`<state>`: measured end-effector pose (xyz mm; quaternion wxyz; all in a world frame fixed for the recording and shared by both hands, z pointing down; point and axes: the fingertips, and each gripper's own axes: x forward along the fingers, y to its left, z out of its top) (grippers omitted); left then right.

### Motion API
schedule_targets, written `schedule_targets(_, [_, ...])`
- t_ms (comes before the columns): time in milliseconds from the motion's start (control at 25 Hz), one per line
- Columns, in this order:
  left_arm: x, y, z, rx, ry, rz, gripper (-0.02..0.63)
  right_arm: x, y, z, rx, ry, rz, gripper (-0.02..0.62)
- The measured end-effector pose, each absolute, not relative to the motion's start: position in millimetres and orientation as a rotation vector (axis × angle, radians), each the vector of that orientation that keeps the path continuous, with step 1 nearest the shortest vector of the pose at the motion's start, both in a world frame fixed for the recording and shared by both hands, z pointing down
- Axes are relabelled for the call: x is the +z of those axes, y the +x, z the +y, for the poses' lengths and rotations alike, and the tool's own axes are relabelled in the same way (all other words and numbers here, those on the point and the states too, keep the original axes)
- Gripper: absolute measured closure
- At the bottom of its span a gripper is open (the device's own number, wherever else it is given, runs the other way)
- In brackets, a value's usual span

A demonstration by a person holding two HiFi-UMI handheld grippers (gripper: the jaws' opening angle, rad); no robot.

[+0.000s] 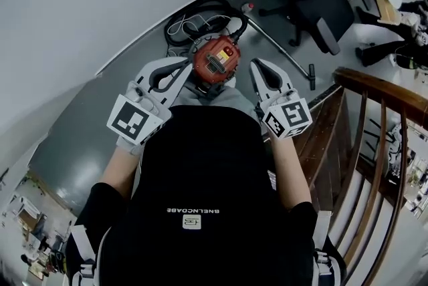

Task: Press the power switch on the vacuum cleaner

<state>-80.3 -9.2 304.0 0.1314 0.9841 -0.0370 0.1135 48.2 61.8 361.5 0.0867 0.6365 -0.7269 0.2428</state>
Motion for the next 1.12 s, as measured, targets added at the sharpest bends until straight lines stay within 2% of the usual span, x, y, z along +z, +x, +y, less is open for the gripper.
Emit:
schedule_targets(840, [331, -16, 19, 0.409, 2.719, -0.537, 0.592, 556, 119, 68, 1.074, 1.304, -2.037, 0.557])
schedule_targets(1120, [374, -12, 22, 0.501, 2.655, -0.645, 0.592, 644, 121, 66, 1.104, 1.152, -1.976, 0.557])
